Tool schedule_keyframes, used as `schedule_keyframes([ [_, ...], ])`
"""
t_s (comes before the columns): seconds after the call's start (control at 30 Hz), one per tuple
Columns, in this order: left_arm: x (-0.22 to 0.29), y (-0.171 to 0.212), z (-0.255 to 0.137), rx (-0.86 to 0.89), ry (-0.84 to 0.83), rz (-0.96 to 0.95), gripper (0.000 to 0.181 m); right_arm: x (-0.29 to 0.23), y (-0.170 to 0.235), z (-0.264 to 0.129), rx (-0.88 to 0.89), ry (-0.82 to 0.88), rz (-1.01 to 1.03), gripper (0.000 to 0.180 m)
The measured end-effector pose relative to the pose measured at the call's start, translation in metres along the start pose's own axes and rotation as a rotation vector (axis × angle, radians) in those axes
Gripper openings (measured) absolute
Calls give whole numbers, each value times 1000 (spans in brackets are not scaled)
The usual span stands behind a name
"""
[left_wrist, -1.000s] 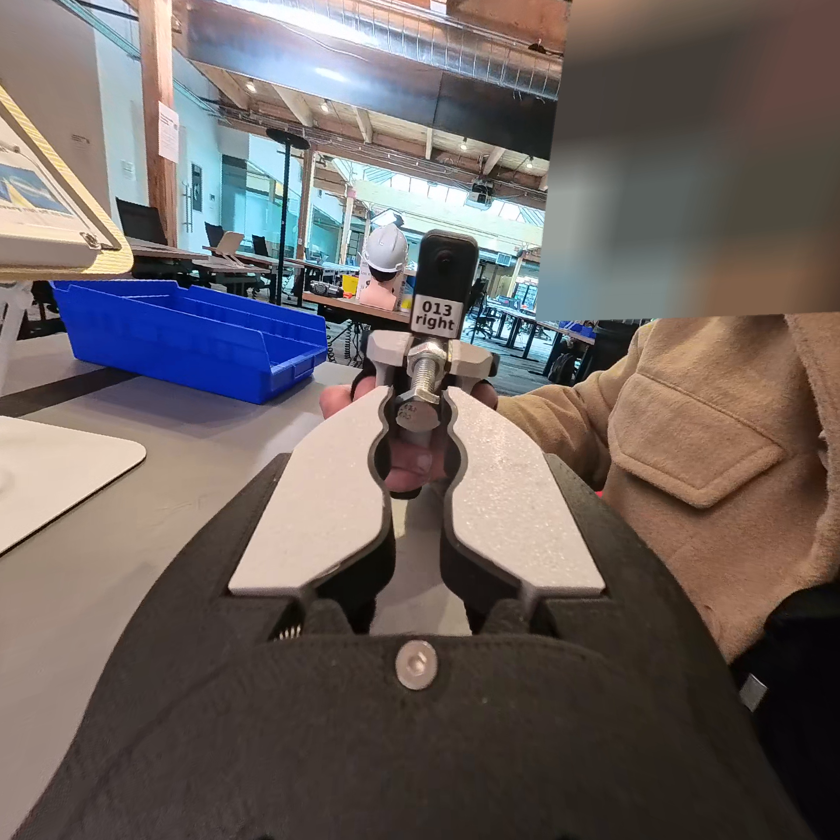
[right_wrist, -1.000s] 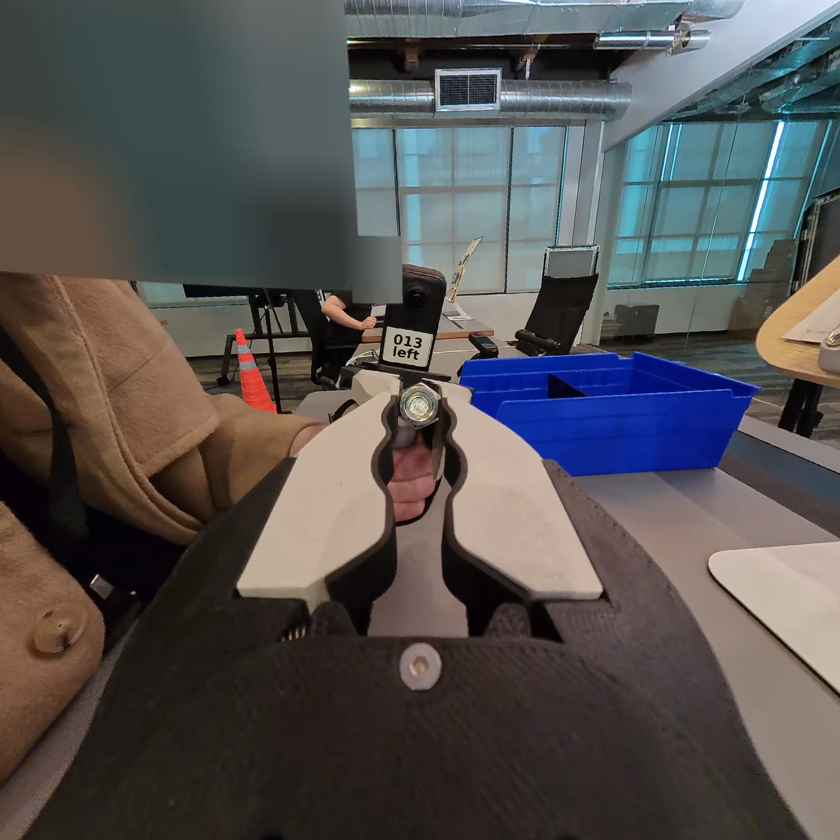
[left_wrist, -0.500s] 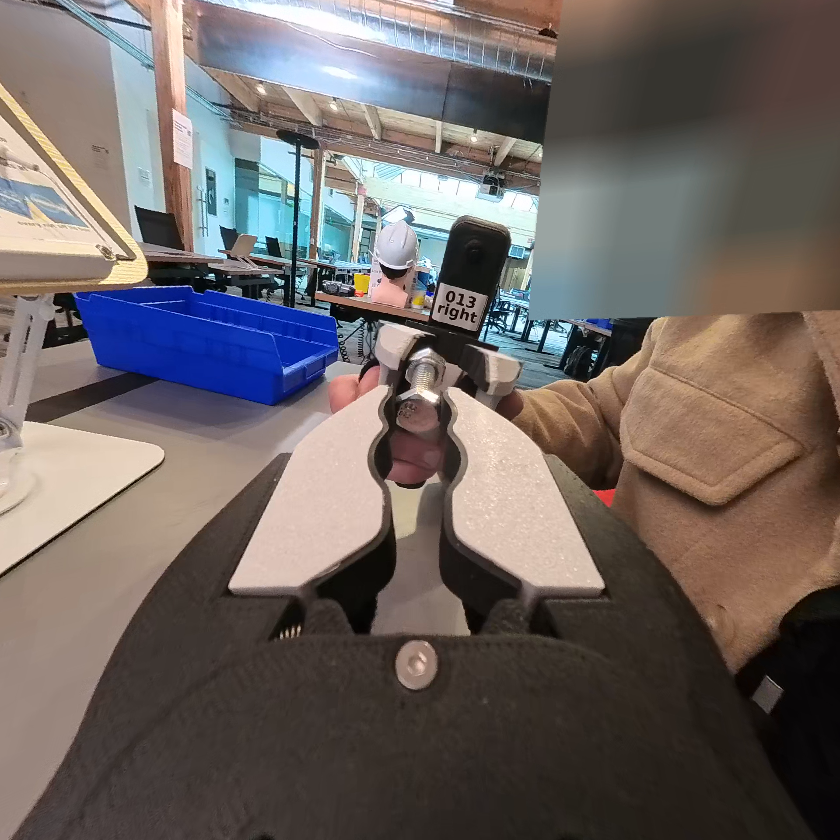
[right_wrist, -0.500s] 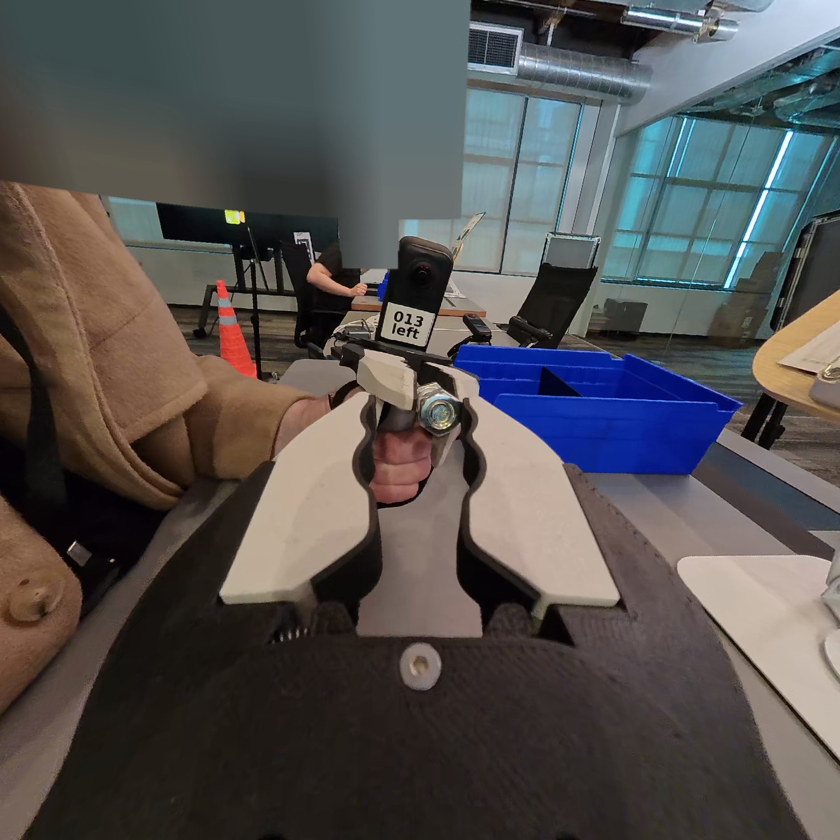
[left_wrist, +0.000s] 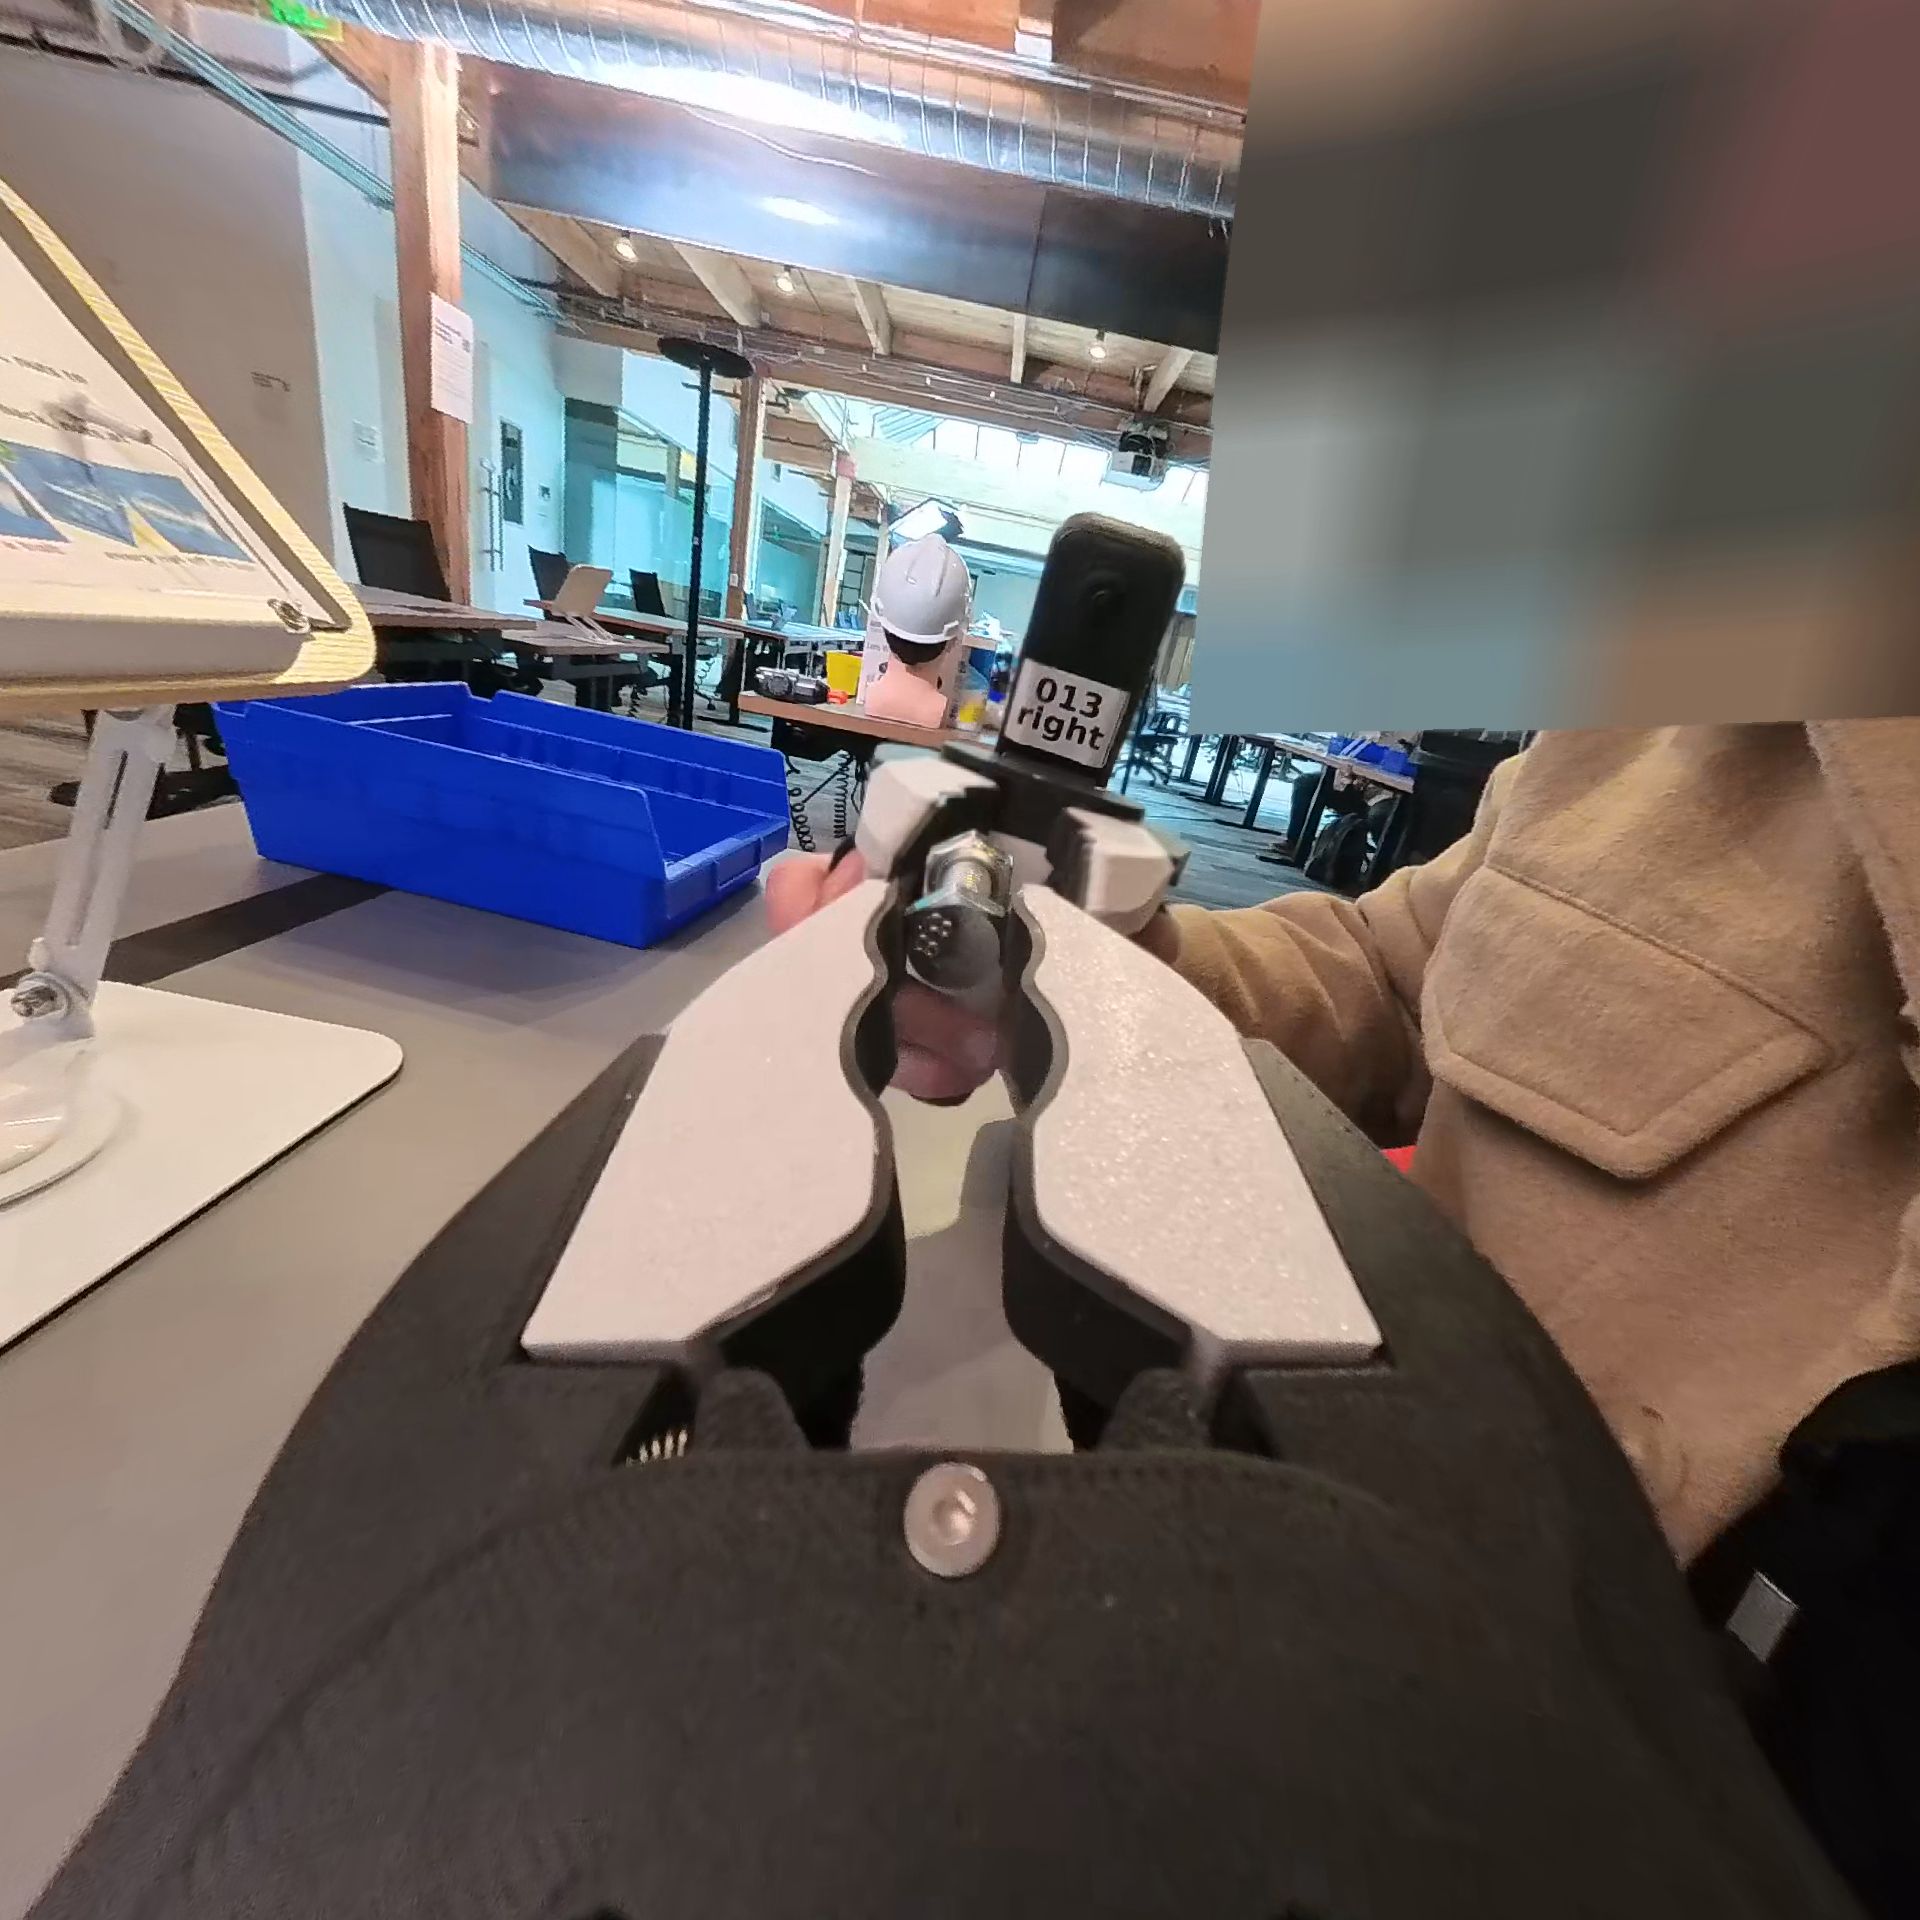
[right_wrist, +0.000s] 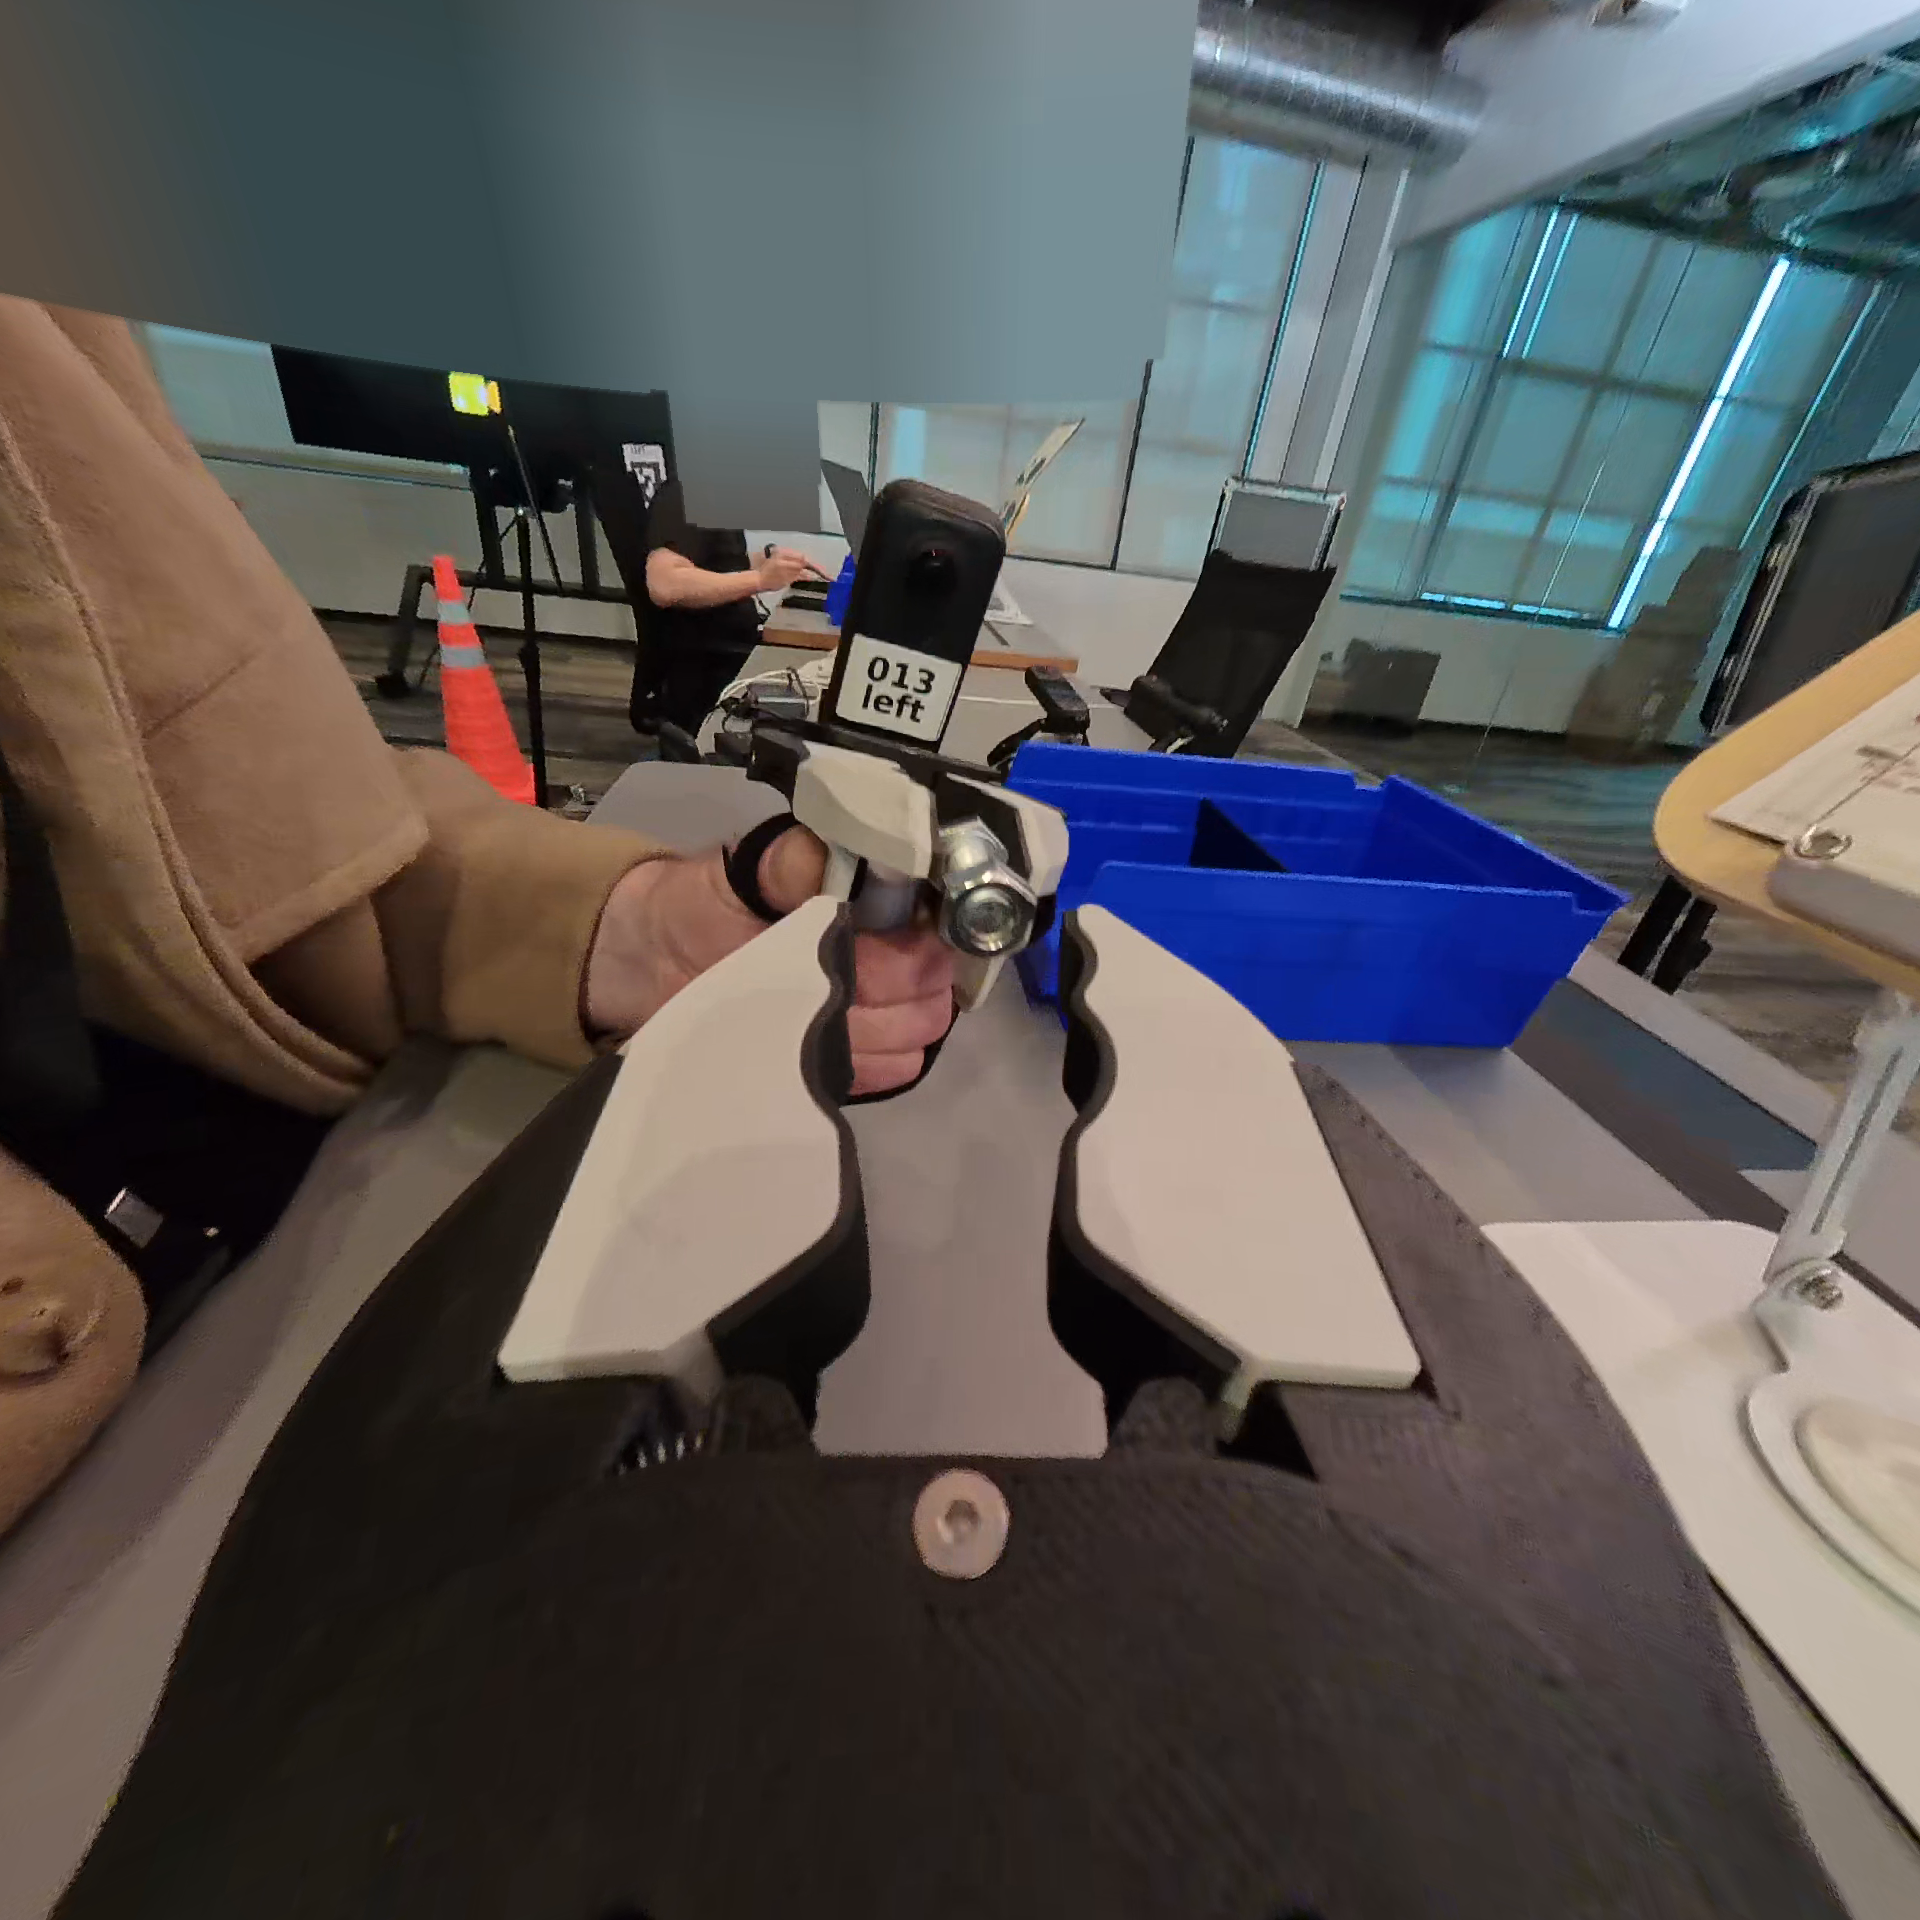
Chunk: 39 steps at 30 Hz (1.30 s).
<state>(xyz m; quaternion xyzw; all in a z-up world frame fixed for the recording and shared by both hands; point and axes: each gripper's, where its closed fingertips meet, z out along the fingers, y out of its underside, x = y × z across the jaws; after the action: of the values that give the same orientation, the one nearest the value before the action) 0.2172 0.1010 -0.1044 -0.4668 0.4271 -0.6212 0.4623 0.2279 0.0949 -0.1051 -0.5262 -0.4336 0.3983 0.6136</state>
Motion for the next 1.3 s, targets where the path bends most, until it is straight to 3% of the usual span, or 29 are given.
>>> schedule_keyframes([
  [0.2, 1, 0, 0, -2, -2, 9, 17, -8, 5, 4, -22, -33, 9, 38],
  [0.23, 1, -1, 0, 6, -4, 12, 17, -15, 12, 4, -63, -97, 26, 17],
  [0.27, 0, -4, -1, 17, -12, 8, 17, -30, 24, 4, -143, -212, 59, 8],
  [0.33, 0, -5, -1, 22, -5, 4, 17, -33, 46, 6, -264, -222, 45, 18],
  [0.6, 1, 0, 1, 2, 2, 1, 17, 0, 7, -1, -53, -21, 18, 37],
  [0.8, 2, 2, 3, -9, 8, 4, 17, -7, 3, 3, -23, -21, -16, 36],
  [0.83, 3, 1, 3, -2, 10, 8, 17, -10, 6, 3, -39, -46, -13, 30],
  [0.87, 2, -2, 2, 12, -1, 9, 17, -21, 14, 3, -84, -131, 8, 7],
  [0.9, 0, -4, 1, 14, -15, 9, 17, -31, 26, 4, -155, -209, 48, 9],
  [0.97, 1, -3, 0, 14, 1, 9, 17, -32, 41, 7, -232, -208, 35, 14],
  [1.1, 4, -2, 3, -1, 4, 20, 17, -15, 25, 4, -149, -117, 34, 26],
  [1.3, 4, 4, 5, -28, 6, 26, 17, -3, 8, 1, -65, -27, 13, 27],
])
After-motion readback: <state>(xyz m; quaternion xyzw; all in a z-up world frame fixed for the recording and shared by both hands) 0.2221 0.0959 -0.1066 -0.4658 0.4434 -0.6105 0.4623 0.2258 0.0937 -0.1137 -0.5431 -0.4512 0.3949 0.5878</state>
